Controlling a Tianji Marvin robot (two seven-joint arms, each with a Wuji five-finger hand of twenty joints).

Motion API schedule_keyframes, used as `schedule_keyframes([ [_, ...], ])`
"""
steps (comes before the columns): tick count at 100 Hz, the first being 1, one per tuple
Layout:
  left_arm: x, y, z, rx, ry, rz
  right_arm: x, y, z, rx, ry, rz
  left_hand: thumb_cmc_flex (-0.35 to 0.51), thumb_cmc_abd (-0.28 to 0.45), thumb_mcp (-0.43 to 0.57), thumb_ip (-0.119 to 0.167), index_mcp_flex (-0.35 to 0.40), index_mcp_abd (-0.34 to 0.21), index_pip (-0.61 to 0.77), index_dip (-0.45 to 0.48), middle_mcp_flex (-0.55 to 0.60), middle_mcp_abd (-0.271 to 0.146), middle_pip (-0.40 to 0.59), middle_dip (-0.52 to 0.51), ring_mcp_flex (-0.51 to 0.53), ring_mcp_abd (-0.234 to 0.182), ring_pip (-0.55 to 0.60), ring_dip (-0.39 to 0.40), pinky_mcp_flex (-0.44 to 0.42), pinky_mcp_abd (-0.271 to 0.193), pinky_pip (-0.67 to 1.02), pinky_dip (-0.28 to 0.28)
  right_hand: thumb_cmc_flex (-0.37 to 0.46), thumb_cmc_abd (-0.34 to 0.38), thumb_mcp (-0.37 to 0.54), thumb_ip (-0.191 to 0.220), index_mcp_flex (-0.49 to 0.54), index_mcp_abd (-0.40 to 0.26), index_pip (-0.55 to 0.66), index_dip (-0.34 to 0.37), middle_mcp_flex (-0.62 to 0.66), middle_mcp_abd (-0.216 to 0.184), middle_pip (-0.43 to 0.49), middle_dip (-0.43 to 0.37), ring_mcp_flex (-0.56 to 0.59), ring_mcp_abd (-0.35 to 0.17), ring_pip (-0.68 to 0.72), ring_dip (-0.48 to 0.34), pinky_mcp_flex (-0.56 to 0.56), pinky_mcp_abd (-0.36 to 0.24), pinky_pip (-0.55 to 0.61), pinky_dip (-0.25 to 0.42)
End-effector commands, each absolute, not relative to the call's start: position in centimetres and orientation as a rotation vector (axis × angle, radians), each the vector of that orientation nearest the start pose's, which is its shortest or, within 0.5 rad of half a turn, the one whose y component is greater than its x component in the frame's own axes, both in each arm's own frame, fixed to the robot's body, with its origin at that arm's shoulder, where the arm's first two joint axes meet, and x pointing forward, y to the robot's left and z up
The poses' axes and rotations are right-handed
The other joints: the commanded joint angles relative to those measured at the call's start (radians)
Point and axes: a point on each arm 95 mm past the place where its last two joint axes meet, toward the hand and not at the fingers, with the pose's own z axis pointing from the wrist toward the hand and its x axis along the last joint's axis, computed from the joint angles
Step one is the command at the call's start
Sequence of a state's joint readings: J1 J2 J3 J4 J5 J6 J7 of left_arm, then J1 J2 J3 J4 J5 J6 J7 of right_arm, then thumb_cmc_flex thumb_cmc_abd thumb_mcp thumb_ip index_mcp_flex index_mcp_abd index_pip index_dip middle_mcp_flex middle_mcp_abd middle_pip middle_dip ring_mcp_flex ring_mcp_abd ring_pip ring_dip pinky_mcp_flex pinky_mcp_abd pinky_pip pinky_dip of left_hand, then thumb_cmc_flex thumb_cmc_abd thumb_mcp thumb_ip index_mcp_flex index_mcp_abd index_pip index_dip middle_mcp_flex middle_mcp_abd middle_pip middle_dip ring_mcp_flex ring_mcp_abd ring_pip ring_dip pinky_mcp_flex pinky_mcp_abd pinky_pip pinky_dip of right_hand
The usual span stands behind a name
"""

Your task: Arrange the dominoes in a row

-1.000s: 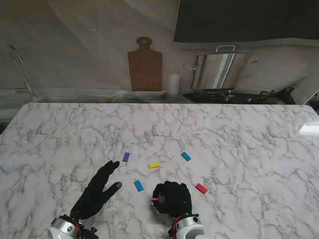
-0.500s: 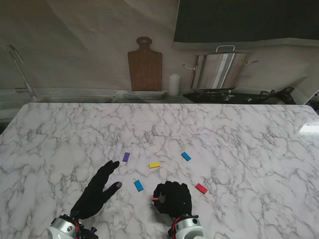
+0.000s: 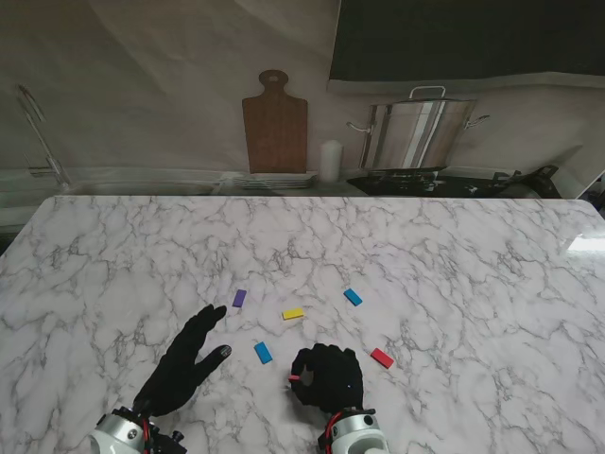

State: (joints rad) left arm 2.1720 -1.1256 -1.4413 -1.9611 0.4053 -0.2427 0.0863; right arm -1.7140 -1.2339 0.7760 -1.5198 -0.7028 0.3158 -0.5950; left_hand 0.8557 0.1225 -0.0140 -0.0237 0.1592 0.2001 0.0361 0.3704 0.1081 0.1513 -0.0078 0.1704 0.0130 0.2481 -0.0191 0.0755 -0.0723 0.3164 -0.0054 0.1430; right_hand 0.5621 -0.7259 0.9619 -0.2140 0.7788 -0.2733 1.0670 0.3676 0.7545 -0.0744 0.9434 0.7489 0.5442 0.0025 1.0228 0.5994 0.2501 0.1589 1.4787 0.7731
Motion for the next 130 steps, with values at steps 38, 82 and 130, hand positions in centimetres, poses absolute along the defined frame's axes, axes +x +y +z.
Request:
schedule_keyframes([
  [38,24.05,0.67,-33.45,-1.854,1.079,-2.02,26.52,13.37,-41.76,1.574,1.184,1.615,0.032,0.006,-0.006,0.026,-0.014,0.002,0.001,0.016,-0.012,-0.01,-0.003,-0.002,-0.012,-0.02,-0.003,0.003,0.0,-0.028,-0.002,0.013,-0.043,-0.013,0.016,-0.001,-0.04,0.005,0.057,0.026,-0.071,-0.002,0.017,-0.008,-0.057,-0.008,0.001,0.011,-0.028,-0.038,0.03,0.026],
  [82,24.05,0.69,-33.44,-1.853,1.078,-2.021,26.53,13.5,-41.75,1.552,1.194,1.645,0.031,0.007,-0.006,0.026,-0.013,0.002,0.002,0.016,-0.012,-0.011,-0.003,-0.002,-0.012,-0.02,-0.003,0.003,0.0,-0.028,-0.001,0.013,0.022,-0.028,0.063,0.009,-0.048,-0.003,0.028,0.018,-0.077,-0.001,0.003,-0.017,-0.06,-0.013,-0.004,0.011,-0.033,-0.039,0.027,0.029],
  [130,24.05,0.68,-33.44,-1.852,1.079,-2.021,26.35,13.59,-41.83,1.55,1.212,1.638,0.032,0.007,-0.005,0.026,-0.014,0.003,0.001,0.016,-0.013,-0.01,-0.003,-0.002,-0.013,-0.019,-0.003,0.003,0.0,-0.028,-0.001,0.013,-0.003,-0.036,0.059,0.002,-0.064,0.01,0.01,0.015,-0.096,-0.002,-0.009,-0.022,-0.073,-0.014,-0.012,0.009,-0.038,-0.039,0.022,0.03],
])
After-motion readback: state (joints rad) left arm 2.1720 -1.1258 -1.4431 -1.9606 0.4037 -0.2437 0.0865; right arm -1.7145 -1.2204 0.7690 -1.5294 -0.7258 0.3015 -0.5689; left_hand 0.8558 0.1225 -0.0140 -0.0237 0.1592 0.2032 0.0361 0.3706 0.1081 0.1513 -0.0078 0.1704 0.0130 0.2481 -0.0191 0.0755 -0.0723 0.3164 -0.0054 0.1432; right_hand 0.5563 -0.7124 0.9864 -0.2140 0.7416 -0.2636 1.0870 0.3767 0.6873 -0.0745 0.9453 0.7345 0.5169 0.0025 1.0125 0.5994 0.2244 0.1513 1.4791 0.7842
